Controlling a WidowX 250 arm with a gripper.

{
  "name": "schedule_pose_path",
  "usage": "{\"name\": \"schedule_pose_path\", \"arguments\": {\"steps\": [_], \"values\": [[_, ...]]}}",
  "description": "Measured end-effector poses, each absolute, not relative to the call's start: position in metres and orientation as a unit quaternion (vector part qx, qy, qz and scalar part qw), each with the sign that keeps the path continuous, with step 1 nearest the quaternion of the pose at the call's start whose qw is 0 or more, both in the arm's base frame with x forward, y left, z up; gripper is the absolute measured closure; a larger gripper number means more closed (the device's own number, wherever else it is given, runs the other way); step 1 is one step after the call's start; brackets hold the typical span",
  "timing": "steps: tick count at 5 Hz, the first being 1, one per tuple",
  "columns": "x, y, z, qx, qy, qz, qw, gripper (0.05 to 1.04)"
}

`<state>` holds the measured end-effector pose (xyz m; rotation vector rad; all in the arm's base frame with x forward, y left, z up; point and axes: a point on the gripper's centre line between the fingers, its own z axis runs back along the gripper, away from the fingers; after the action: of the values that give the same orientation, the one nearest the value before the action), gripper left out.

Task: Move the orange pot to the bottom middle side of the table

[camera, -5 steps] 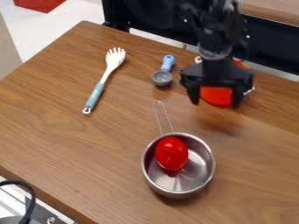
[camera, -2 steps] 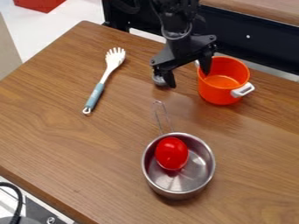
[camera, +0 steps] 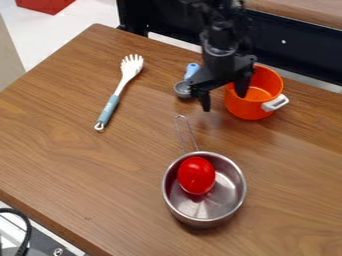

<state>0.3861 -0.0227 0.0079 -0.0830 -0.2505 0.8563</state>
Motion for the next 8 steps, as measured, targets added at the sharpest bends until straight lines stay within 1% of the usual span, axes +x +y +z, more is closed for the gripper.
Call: {"name": "schedule_pose_path", "arguments": {"steps": [1, 2, 3, 4, 5, 6, 7, 8], "values": [[0.388, -0.026, 0.004, -0.037, -0.118, 0.414, 0.902, 0.123], [0.389, -0.028, 0.005, -0.048, -0.116, 0.404, 0.906, 0.370], [0.391, -0.026, 0.005, -0.060, -0.116, 0.395, 0.909, 0.646], [0.392, -0.026, 0.006, -0.075, -0.115, 0.382, 0.914, 0.866], [0.393, -0.027, 0.007, -0.084, -0.114, 0.366, 0.920, 0.996], [0.393, -0.029, 0.030, -0.105, -0.140, 0.336, 0.925, 1.027], [0.390, -0.021, 0.054, -0.098, -0.159, 0.321, 0.929, 1.028], [0.369, -0.005, 0.063, -0.083, -0.129, 0.300, 0.941, 1.028]]}}
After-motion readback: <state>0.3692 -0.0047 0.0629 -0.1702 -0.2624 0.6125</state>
